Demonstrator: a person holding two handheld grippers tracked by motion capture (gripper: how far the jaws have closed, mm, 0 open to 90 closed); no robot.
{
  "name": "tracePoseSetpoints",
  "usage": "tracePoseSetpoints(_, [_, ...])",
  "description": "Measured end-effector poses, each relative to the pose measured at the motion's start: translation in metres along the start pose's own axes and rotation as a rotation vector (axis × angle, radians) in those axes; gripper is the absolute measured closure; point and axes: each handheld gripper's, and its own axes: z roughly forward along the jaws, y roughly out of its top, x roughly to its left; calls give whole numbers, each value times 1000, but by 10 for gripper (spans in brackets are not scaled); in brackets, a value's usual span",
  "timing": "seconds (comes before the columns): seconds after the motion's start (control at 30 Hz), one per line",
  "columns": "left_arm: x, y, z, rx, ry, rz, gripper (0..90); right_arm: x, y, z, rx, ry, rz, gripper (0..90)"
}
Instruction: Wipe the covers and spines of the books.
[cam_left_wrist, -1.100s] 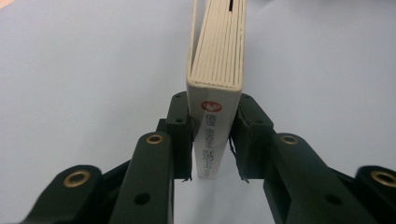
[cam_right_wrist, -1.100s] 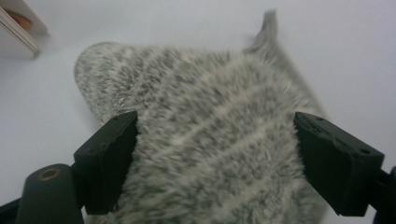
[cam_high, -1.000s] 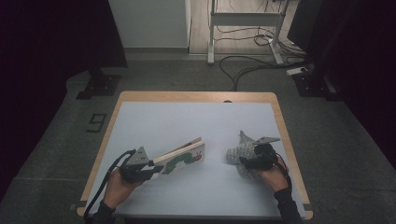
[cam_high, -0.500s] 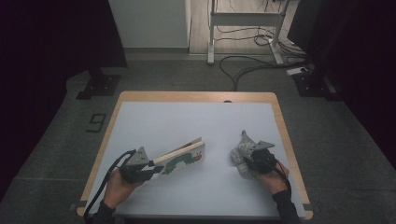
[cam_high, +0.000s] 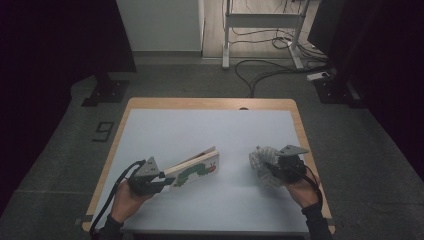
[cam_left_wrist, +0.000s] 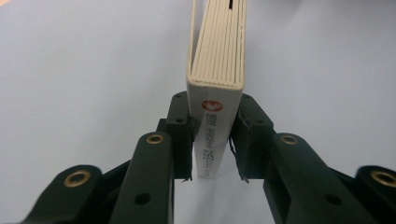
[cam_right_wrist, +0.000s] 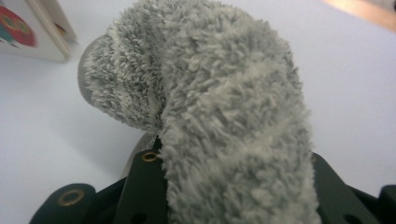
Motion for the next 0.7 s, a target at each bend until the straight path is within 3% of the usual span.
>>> tracePoseSetpoints(0.23, [1,0,1,2,-1,0,702,7,13,-27,-26,25,-35,623])
tracePoseSetpoints(0.4, [1,0,1,7,-1,0,701,16,19,-41,-54,71,-45,622])
tracePoseSetpoints(0.7, [1,0,3,13,-4,-1,700,42,29,-50,-96,148,-103,620])
